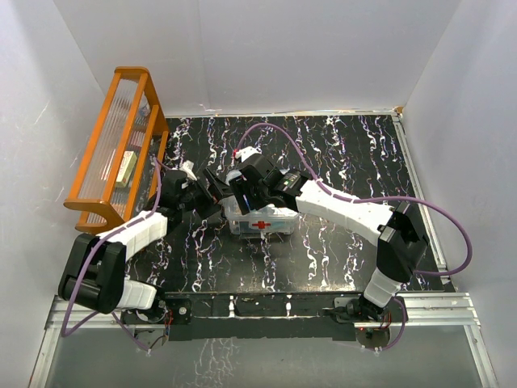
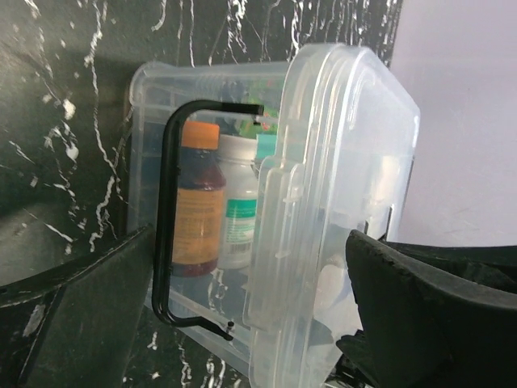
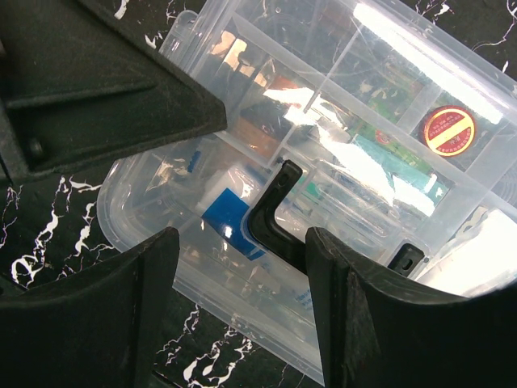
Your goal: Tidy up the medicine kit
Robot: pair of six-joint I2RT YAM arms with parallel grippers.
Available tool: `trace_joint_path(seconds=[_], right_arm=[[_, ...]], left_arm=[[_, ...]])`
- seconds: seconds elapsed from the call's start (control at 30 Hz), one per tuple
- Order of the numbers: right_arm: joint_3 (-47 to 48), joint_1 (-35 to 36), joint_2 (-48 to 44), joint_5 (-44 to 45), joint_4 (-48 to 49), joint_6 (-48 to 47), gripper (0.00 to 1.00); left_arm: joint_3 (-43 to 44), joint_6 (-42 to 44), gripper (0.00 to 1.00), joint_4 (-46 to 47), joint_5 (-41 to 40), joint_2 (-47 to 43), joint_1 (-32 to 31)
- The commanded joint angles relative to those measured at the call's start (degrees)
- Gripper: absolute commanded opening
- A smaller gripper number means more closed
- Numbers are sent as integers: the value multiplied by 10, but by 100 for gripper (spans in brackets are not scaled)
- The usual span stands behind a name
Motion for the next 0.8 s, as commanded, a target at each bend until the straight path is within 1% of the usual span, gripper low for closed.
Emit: trace_joint_path(seconds=[0.0, 0.1, 0.17, 0.33, 0.37, 0.43, 0.5, 0.57, 0.6, 0.67, 0.77], right_arm=[[-51, -4, 58, -31, -92, 22, 62], [-49, -4, 56, -32, -88, 26, 62], [-47, -4, 58, -32, -88, 27, 62], [-44, -4, 58, -32, -88, 26, 62], [-44, -4, 59, -33, -88, 26, 62], [-43, -4, 59, -33, -87, 27, 62], [-43, -4, 61, -34, -85, 28, 62], [-42, -4, 66, -33, -85, 28, 62], [-41, -4, 67, -31, -85, 28, 62], [-41, -5, 68, -25, -84, 29, 62], [-43, -4, 69, -21, -83, 30, 62]], left_arm=[[-42, -35, 99, 41, 55, 2, -3], [-50, -24, 99, 22, 42, -6, -3], [-56, -22, 99, 21, 47, -10, -3], [-83, -82, 99, 101, 94, -27, -3], [-80, -85, 99, 99, 95, -34, -3], [-64, -70, 98, 58, 84, -51, -2], [-41, -22, 96, -3, 53, -64, -3], [-36, 8, 95, -34, 25, -76, -1], [-38, 14, 94, -41, 19, -78, 2], [-48, 5, 91, -23, 36, -83, 8], [-52, -16, 84, 0, 62, -91, 8]])
